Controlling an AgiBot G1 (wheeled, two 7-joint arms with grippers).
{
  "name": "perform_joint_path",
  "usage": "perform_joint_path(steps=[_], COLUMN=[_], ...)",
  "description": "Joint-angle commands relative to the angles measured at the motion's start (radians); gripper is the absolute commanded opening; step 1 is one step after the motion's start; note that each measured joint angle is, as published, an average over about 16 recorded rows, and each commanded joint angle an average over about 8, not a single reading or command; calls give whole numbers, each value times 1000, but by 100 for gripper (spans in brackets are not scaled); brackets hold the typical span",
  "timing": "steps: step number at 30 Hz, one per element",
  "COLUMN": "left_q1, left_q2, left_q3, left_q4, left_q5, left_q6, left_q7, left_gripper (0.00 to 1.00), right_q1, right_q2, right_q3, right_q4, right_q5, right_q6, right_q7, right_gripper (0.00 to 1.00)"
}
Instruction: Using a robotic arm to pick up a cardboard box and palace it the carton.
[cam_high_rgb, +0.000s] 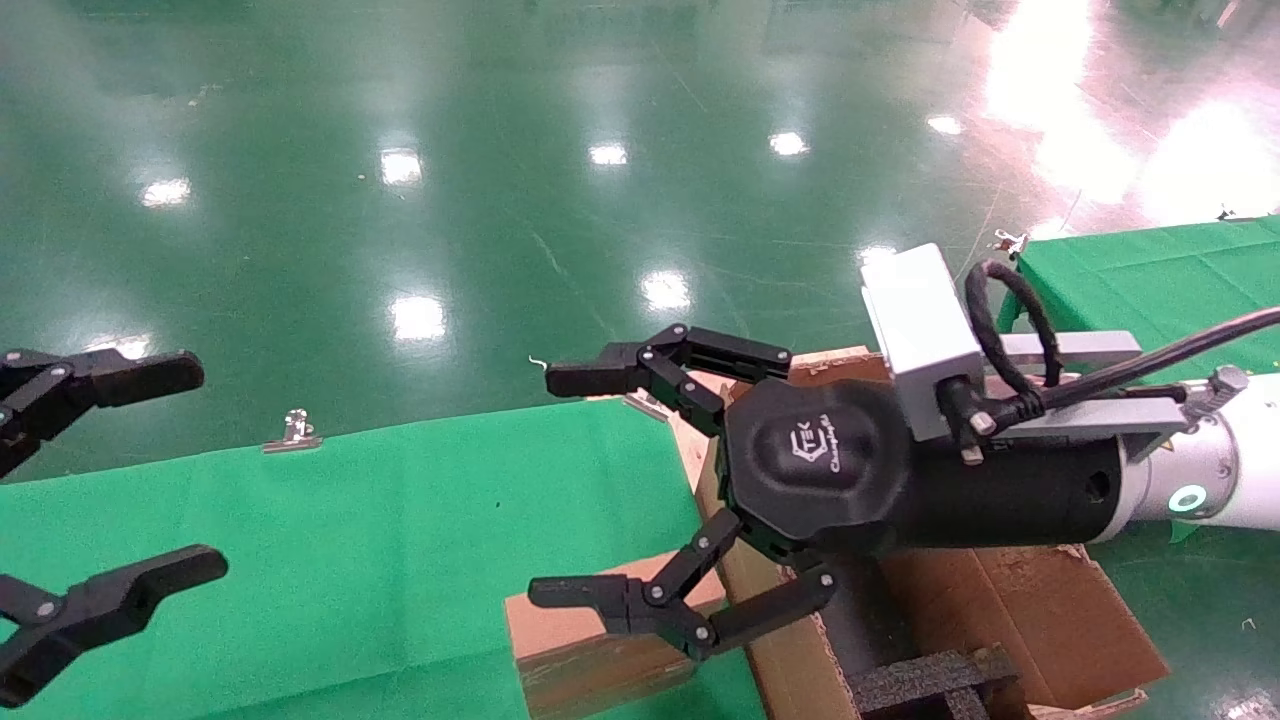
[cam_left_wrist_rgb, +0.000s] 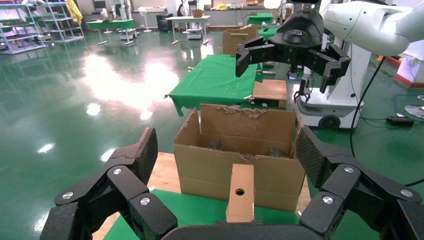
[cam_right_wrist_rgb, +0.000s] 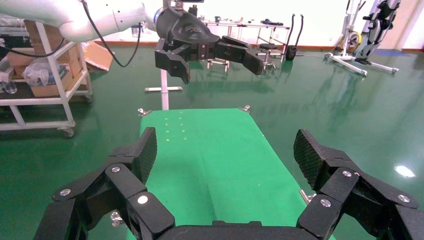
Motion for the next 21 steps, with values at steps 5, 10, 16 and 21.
perform_joint_path(steps=[5,10,16,21], left_q1=[0,0,0,0], left_q2=[0,0,0,0], left_q3=[0,0,0,0], left_q4=[0,0,0,0], left_q5=[0,0,0,0], left_q6=[0,0,0,0], left_q7=[0,0,0,0], left_gripper=[100,100,41,0], right_q1=[0,0,0,0], right_q2=[0,0,0,1], right_q3=[0,0,0,-1], right_q4=[0,0,0,-1], right_q5=[0,0,0,-3], right_q6=[0,0,0,0], right_q7=[0,0,0,0], right_gripper=[100,100,100,100])
